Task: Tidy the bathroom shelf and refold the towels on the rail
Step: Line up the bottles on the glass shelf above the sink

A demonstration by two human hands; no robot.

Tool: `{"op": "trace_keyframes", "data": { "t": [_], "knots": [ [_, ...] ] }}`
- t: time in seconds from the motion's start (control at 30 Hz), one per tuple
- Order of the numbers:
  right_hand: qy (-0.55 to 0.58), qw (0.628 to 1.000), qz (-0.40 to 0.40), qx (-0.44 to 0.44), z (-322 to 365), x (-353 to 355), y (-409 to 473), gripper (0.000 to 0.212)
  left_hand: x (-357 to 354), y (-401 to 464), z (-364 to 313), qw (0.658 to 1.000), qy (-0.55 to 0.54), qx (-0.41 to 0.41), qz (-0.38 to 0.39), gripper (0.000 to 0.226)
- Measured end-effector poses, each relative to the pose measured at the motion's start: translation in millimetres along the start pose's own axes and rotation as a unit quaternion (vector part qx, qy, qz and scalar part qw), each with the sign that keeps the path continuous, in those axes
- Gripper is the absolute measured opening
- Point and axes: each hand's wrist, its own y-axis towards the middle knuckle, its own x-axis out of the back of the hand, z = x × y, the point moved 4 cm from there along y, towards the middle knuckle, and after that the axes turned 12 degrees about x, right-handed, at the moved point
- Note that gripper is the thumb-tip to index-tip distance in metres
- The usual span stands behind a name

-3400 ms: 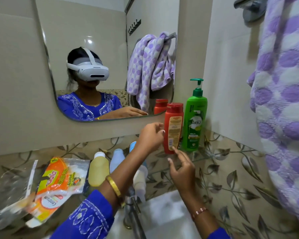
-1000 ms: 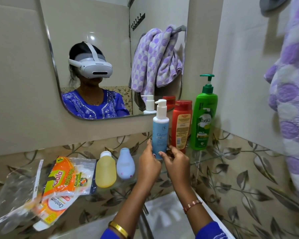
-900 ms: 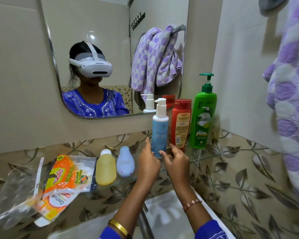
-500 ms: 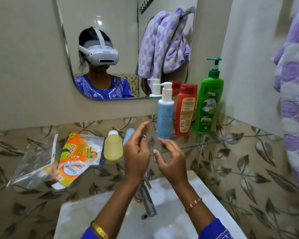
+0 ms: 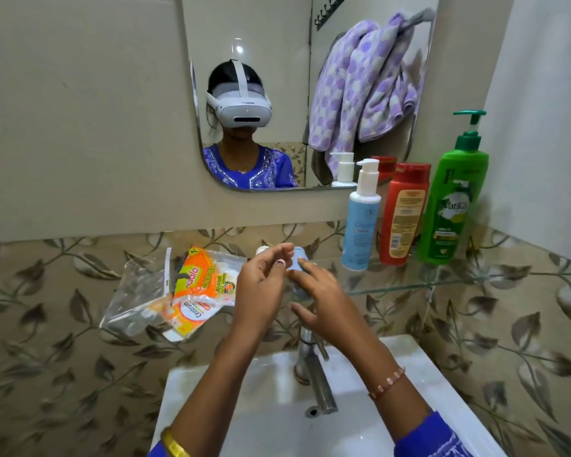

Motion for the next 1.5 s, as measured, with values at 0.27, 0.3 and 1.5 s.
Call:
{"op": "trace_keyframes", "data": {
  "t": [0.27,0.3,1.5],
  "knots": [
    [0.046,0.996,-0.072,0.0,-8.9,35.0,-14.2,0.049,-28.2,9.7,-2.4,1.0,0.001,0.013,0.029,0.032],
    [0.056,0.994,-0.094,-0.008,-11.8,44.2,-13.8,0.045,-31.4,11.8,-2.1,0.999,0.006,0.015,0.028,0.032],
    [0.053,0.94,-0.268,-0.203,-47.3,21.8,-2.8,0.031,-69.0,22.7,15.3,0.984,0.167,0.002,0.058,0.046]
  ]
}}
